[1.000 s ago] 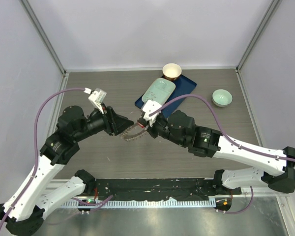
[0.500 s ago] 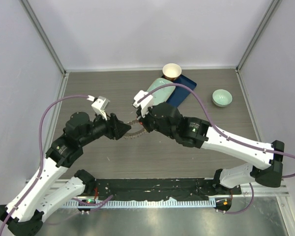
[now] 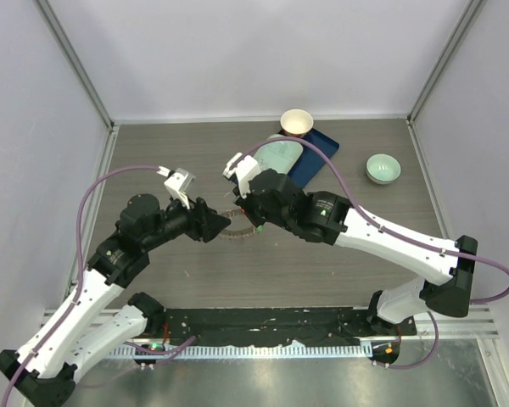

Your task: Remove the keys from the keyring

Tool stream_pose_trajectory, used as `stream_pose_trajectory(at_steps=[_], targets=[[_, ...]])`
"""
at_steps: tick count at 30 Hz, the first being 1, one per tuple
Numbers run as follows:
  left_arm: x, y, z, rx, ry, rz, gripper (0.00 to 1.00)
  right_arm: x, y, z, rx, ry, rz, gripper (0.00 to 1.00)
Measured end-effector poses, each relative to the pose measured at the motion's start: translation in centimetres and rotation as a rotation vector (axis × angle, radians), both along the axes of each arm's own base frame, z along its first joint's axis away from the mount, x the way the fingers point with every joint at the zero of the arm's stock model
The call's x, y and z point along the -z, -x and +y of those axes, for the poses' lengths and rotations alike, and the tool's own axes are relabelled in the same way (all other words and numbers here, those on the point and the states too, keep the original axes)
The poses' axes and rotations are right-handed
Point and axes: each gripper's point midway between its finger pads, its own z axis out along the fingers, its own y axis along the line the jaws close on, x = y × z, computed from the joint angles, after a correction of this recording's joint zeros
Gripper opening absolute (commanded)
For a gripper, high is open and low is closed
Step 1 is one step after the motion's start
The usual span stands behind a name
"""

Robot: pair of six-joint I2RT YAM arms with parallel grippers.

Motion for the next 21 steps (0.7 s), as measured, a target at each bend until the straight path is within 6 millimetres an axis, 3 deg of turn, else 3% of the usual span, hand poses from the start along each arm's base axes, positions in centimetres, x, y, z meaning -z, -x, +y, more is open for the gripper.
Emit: stream_pose_trajectory(at_steps=[9, 14, 21], targets=[[0.6, -1.0, -2.2, 0.081, 0.055, -0.051, 0.61, 0.3, 0.1, -0.3, 0.024, -0.016, 0.055, 0.01], [0.0, -1.3, -2.9, 0.109, 0.076, -0.089, 0.6, 0.5, 0.4, -0.4, 0.026, -0.02, 0.079, 0.01], [0.7, -2.2, -3.6, 0.12, 0.065, -0.085, 0.55, 0.5, 0.5, -0.2, 0.027, -0.034, 0.095, 0.01]])
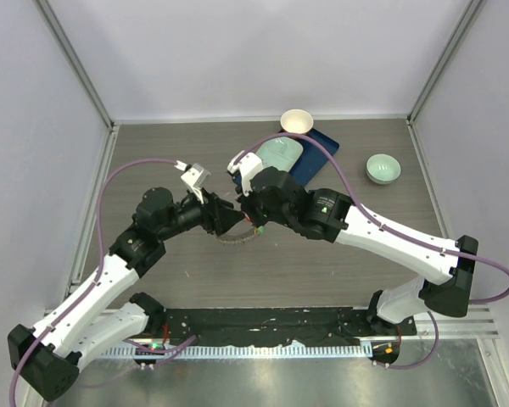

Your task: Remove the keys from the keyring

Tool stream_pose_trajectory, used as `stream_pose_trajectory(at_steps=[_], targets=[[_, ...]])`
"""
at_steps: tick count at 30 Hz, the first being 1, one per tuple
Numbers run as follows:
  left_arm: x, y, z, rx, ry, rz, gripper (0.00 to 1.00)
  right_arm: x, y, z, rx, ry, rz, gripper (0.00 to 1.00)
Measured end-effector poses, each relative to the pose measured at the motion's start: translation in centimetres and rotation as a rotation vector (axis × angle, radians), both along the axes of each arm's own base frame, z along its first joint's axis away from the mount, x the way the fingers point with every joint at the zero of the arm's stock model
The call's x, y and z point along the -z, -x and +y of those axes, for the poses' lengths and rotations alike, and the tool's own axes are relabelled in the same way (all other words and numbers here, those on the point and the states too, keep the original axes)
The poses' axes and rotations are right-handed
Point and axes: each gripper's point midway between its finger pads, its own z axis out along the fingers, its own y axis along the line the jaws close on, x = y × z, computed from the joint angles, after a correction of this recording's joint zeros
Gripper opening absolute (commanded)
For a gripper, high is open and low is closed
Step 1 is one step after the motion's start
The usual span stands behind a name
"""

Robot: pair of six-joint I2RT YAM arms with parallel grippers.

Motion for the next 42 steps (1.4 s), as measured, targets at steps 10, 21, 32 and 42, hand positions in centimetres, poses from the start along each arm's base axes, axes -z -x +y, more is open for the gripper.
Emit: stream_pose_trajectory(at_steps=[10, 21, 32, 42], targets=[[0.0, -0.3, 0.0, -0.008, -0.005, -0.012, 0.2, -0.2, 0.0, 0.2, 0.009, -0.024, 0.013, 0.01], [0.3, -0.3, -0.5, 0.019, -0.004, -0.005, 0.0, -0.1, -0.2, 0.1, 0.023, -0.032, 0.022, 0.01], [-0.6, 0.3, 0.2, 0.003, 0.023, -0.059, 0.0, 0.1, -1.5, -1.9, 0.058, -0.071, 0.034, 0.01], [-0.8, 0.6, -0.1, 0.039, 0.016, -0.083, 0.32, 0.0, -1.5, -2.0, 0.035, -0.088, 0.045, 0.01]])
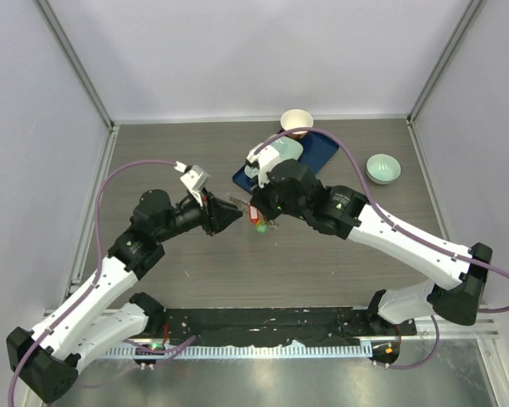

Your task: Remove the keys from the keyring

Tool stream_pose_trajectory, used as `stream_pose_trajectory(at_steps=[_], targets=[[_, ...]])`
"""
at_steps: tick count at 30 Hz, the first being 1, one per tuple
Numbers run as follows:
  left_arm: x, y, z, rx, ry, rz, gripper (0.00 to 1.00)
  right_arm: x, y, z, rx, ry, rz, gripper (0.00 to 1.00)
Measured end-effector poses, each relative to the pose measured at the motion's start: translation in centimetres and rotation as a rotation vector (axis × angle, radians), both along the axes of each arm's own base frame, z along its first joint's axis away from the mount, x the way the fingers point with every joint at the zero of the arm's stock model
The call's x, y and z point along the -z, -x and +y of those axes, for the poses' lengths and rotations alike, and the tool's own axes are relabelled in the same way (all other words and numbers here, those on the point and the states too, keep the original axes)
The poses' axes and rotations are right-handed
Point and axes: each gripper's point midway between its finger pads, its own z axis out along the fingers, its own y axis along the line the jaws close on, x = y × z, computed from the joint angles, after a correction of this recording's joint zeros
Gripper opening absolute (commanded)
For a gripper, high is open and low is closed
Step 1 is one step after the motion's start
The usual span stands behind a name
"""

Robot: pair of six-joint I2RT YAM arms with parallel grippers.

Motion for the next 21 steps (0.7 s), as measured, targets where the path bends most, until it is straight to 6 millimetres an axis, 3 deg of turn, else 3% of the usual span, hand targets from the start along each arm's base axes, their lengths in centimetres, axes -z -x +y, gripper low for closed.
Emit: stream_pose_trajectory(at_steps=[7, 16, 21], targets=[[-0.2, -0.2, -0.8, 0.033, -0.012, 0.073, 0.31, 0.2, 0.7, -0.4, -0.041, 0.007, -0.012, 0.01], [-1.2, 1.6, -1.7, 0.116, 0.122, 0.297, 0.32, -0.5, 1.4, -0.9, -0.075, -0.01, -0.036, 0.01], [-2.0, 1.9, -2.2, 0.107, 0.21, 0.43, 0.43, -0.9, 1.3, -0.9, -0.076, -0.024, -0.046, 0.01]])
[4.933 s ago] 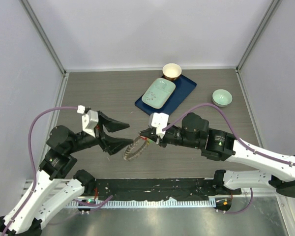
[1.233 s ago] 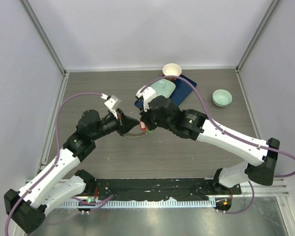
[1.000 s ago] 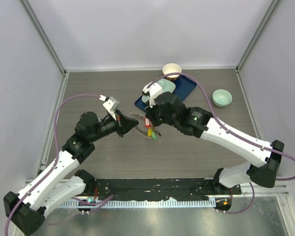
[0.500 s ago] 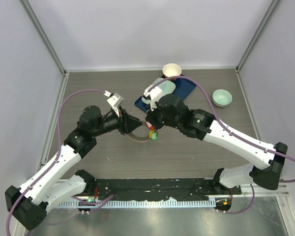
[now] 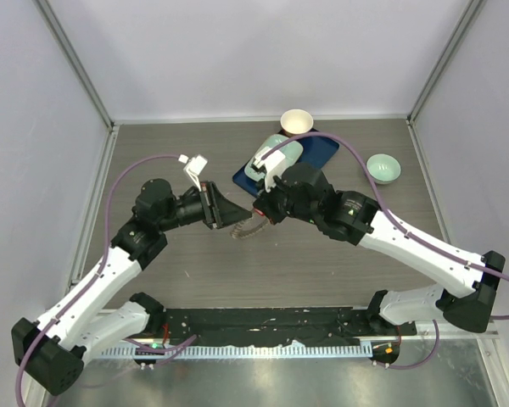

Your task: Remove the keys from the keyring

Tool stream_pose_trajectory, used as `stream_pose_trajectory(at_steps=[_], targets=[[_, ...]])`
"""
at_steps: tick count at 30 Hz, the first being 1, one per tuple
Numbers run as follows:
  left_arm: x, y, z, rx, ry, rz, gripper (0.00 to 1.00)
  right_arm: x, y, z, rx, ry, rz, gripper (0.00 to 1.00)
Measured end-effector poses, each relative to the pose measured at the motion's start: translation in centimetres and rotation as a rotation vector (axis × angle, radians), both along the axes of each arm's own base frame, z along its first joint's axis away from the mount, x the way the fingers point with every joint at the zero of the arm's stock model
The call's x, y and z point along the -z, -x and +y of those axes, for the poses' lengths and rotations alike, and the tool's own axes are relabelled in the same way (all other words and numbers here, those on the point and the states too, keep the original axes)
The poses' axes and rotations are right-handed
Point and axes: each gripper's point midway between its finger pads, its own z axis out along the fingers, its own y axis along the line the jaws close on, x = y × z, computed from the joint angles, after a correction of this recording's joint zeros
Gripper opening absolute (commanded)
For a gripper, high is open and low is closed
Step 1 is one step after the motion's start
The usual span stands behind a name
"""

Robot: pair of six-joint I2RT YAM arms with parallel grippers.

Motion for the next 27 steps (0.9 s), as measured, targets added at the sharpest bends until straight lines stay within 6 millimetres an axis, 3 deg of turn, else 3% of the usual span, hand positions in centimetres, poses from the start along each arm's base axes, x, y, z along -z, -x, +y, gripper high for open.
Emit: stream_pose_trajectory(at_steps=[4, 8, 17, 27], targets=[[-1.0, -0.3, 0.3, -0.053, 0.042, 0.021, 0.44, -0.1, 0.0, 0.1, -0.001, -0.004, -0.002, 0.01], [-1.4, -0.7, 0.7, -0.09, 0.049, 0.001, 0.38, -0.2, 0.0, 0.2, -0.004, -0.01, -0.003, 0.01], [0.9, -1.6, 0.1, -0.085, 0.026, 0.012, 0.32, -0.5, 0.1, 0.5, -0.015, -0.028, -0.004, 0.01], [1.6, -2.3, -0.6, -0.053, 0.012, -0.024, 0.35, -0.2, 0.1, 0.5, -0.018, -0.027, 0.002, 0.01]])
